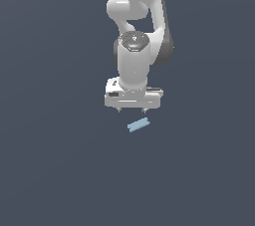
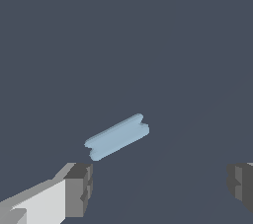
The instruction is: Pick up the object and move it to a goal position.
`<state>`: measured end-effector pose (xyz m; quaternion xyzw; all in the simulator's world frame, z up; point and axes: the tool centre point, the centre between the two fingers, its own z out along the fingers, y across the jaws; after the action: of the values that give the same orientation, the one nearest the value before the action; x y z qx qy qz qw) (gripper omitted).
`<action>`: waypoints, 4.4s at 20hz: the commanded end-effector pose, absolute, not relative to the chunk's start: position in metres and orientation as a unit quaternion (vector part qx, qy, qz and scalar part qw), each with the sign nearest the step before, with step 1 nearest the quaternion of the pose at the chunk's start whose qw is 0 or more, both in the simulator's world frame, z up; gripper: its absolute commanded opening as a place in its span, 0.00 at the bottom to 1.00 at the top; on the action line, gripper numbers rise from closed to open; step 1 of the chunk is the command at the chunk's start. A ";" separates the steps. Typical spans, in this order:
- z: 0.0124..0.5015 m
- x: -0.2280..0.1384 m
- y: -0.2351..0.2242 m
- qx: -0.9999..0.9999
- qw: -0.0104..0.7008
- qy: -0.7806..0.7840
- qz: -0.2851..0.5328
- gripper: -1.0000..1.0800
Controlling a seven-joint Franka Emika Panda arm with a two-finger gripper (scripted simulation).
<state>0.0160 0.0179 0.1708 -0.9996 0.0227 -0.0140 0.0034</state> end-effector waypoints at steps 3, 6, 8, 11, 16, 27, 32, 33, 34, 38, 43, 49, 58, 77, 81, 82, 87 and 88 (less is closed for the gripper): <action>0.161 0.015 0.022 -0.998 0.005 0.067 -0.012 0.96; 0.153 0.015 0.025 -0.995 0.007 0.103 -0.011 0.96; 0.148 0.014 0.028 -0.992 0.007 0.129 -0.009 0.96; 0.139 0.013 0.031 -0.986 0.008 0.168 -0.008 0.96; 0.126 0.011 0.036 -0.972 0.009 0.233 -0.005 0.96; 0.096 0.006 0.047 -0.929 0.007 0.371 -0.001 0.96; 0.083 0.003 0.051 -0.902 0.005 0.431 0.000 0.96; 0.080 0.003 0.051 -0.897 0.005 0.443 0.001 0.96; 0.078 0.002 0.052 -0.891 0.004 0.453 0.001 0.96; 0.070 0.000 0.054 -0.872 0.003 0.489 0.001 0.96; 0.063 -0.001 0.056 -0.854 0.001 0.520 0.000 0.96; 0.059 -0.002 0.057 -0.844 0.000 0.537 0.000 0.96; 0.047 -0.003 0.057 -0.844 0.000 0.536 0.000 0.96; 0.009 -0.003 0.057 -0.843 0.000 0.538 0.000 0.00; 0.010 -0.002 0.057 -0.843 0.001 0.538 0.000 0.00; 0.010 -0.002 0.057 -0.843 0.001 0.538 0.000 0.00; 0.020 -0.001 0.057 -0.843 0.001 0.538 0.000 0.00; 0.024 -0.001 0.057 -0.843 0.001 0.538 0.000 0.00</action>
<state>-0.0019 0.0572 0.0190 -0.8431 0.5378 0.0001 0.0002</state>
